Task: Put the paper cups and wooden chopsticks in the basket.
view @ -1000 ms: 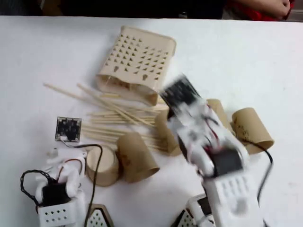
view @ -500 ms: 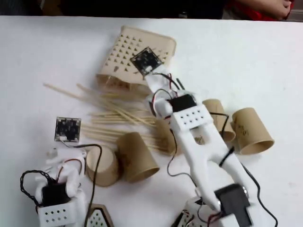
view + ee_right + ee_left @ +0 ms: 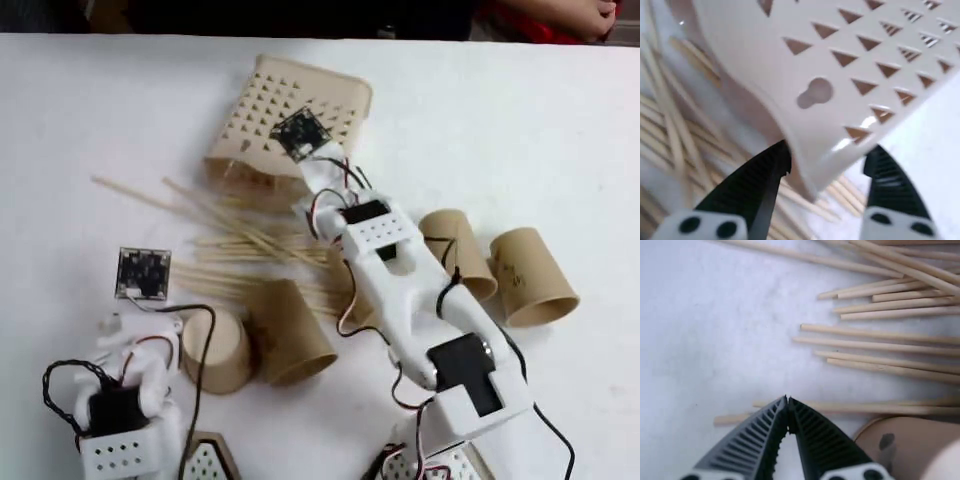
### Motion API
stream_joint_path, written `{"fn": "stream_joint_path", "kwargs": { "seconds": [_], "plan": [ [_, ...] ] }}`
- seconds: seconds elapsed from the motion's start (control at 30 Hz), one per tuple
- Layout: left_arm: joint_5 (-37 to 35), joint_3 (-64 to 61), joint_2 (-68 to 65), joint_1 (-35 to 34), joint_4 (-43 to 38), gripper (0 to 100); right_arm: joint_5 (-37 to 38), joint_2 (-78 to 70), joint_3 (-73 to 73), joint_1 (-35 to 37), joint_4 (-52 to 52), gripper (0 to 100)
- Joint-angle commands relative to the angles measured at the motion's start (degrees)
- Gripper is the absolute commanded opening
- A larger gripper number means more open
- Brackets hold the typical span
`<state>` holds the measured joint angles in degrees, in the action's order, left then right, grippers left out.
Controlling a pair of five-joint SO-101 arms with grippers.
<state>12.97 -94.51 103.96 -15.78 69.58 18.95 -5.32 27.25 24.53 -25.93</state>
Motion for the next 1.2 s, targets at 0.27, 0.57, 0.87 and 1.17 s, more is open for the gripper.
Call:
{"fn": "stream_joint_path", "kwargs": {
  "seconds": [0.27,0.57,0.87,1.17],
  "plan": [
    [0.6,3.5,0.5,-0.5,-0.2,2,-0.5,5.8,-4.0,-4.0,2.2,1.9],
    [0.6,3.4,0.5,-0.5,-0.2,2,-6.1,14.5,-7.6,-6.1,-5.0,1.9],
    [0.6,3.4,0.5,-0.5,-0.2,2,-10.7,14.5,-22.6,-8.0,-22.5,1.9],
    [0.6,3.4,0.5,-0.5,-0.2,2,-11.8,14.5,-33.8,-8.6,-36.4,1.9]
  ]
}}
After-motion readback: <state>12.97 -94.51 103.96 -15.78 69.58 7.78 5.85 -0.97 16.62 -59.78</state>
